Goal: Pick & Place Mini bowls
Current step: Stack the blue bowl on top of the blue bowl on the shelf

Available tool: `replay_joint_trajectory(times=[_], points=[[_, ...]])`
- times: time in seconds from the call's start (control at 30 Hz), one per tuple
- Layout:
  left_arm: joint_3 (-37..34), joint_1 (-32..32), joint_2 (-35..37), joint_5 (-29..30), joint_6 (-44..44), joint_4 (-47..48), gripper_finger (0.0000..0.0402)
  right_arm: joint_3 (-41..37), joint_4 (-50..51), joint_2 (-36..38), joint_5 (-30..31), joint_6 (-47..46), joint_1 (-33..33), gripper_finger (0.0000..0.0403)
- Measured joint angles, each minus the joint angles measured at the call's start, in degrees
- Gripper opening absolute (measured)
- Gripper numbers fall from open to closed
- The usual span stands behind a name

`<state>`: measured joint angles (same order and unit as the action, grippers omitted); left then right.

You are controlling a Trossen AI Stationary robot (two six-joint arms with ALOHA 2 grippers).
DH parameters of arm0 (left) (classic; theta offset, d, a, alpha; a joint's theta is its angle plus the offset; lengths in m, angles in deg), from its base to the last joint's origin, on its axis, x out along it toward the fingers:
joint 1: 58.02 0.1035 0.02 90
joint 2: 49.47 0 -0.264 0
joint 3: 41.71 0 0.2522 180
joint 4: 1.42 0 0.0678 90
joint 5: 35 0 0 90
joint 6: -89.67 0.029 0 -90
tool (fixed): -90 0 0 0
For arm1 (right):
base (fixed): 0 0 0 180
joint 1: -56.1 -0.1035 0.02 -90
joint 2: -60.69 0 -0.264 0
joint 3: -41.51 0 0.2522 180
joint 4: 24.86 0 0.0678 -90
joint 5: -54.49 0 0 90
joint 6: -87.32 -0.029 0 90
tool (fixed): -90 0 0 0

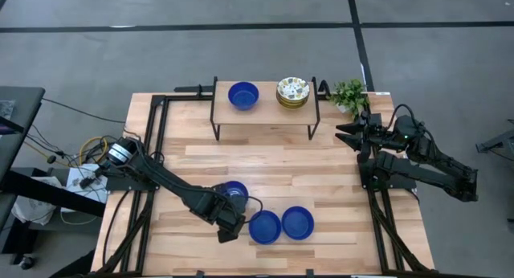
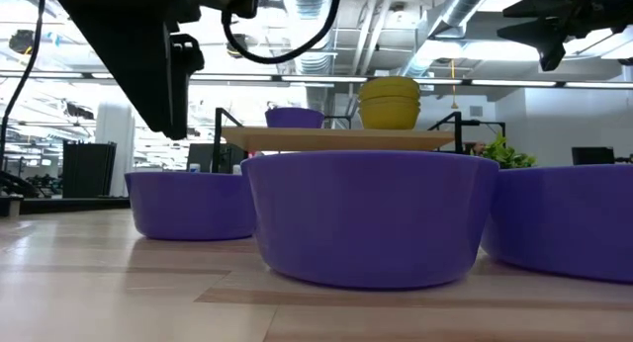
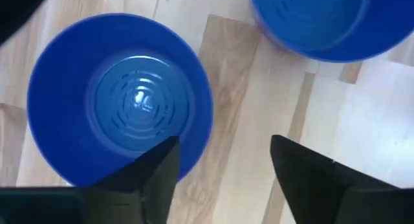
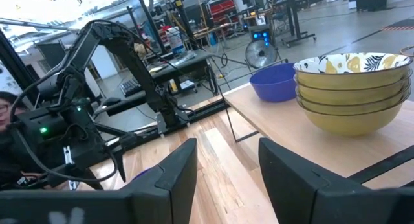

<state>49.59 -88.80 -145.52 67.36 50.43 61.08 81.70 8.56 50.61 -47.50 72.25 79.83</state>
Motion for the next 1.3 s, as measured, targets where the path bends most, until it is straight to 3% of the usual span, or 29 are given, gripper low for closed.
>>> replay_joint_trajectory(times=[0.13, 0.33, 0.7, 1.07, 1.3], points=[[-0.04, -0.01, 0.0, 1.17, 3.68, 0.1, 0.026, 0.0, 0.0, 0.0, 0.0, 0.0, 0.0, 0.0153], [-2.27, 0.04, 0.02, 3.06, 8.81, -0.03, 0.0256, 0.0, 0.0, 0.0, 0.0, 0.0, 0.0, 0.0151], [-5.81, 0.54, 0.02, 3.06, 9.0, -1.1, 0.025, 0.0, 0.0, 0.0, 0.01, 0.0, -0.01, 0.0151], [-11.47, 1.46, 0.02, 2.63, 9.02, -8.65, 0.0245, 0.0, 0.0, 0.0, 0.02, 0.0, -0.01, 0.015], [-12.87, 1.64, 0.0, 2.6, 9.44, -11.71, 0.0206, 0.0, 0.0, 0.0, 0.02, 0.0, -0.02, 0.0147]])
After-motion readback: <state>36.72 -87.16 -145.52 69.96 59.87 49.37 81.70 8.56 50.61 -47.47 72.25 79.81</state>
